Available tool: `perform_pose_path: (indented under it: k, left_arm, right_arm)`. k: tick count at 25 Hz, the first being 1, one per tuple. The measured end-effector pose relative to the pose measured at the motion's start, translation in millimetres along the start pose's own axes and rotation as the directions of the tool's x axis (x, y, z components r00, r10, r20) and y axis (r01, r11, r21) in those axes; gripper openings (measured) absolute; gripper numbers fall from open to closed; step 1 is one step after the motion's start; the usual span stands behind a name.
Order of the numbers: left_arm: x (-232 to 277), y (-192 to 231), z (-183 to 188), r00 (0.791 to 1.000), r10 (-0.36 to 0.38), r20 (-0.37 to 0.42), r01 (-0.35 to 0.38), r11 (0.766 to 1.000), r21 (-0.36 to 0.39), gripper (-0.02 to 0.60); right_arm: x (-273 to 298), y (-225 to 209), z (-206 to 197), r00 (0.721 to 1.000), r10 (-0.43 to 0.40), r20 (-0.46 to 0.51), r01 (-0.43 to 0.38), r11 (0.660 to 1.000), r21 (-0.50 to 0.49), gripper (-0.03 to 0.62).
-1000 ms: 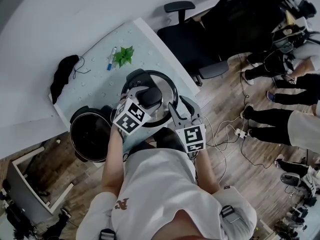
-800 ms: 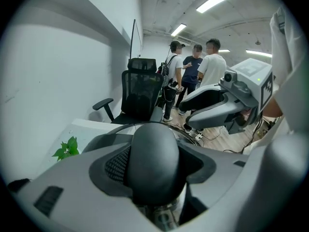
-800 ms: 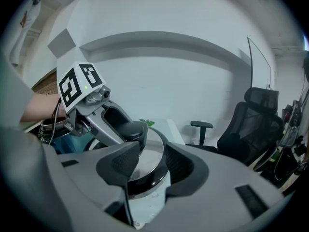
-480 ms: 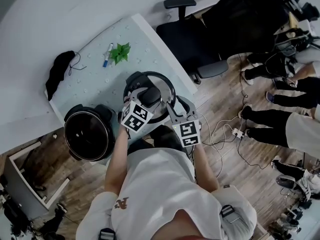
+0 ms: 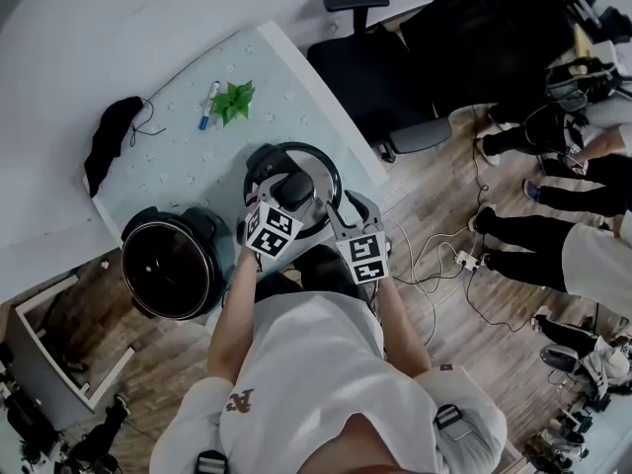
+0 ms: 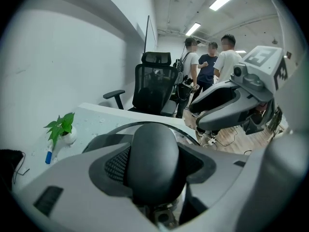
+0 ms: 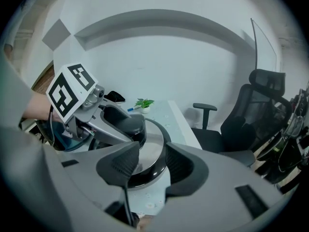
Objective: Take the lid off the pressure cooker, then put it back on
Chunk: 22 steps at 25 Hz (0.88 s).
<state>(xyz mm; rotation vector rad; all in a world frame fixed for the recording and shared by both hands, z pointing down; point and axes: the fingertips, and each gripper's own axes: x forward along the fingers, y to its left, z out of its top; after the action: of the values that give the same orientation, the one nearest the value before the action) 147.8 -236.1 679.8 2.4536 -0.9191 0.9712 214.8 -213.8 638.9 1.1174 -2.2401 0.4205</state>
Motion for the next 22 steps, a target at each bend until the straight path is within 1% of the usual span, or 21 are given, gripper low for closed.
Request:
perform_pose_path:
  k: [2, 7, 12, 18, 22]
  left_arm:
    - [4, 1, -4, 1.0, 0.005, -0.001, -0.005, 1.0, -0.01, 0.275]
    - [13, 3, -15, 1.0, 0.015, -0.026, -0.015, 1.0, 0.0, 0.275]
    - [20, 5, -22, 0.999, 0.028, -0.031, -0.028, 1.0, -0.014, 0.276]
    - [20, 3, -24, 0.998, 0.05, -0.038, -0.05, 0.999, 0.0, 0.281]
    - [10, 6, -21, 0.997, 0.078, -0.031, -0.079, 0.996, -0.029, 0.299]
  right_arm:
    - [3, -1, -5, 1.0, -0.001, -0.01, 0.001, 1.0, 0.005, 0.173]
    - [6, 0, -12, 1.0, -0.003, -0.03, 0.003, 1.0, 0.015, 0.173]
    - [7, 1, -15, 0.999, -0.008, -0.039, 0.009, 1.0, 0.026, 0.173]
    - [4, 3, -19, 0.999, -0.022, -0.045, 0.023, 0.999, 0.035, 0.173]
    - [2, 9, -18, 0.999, -0.027, -0.039, 0.028, 0.999, 0.041, 0.173]
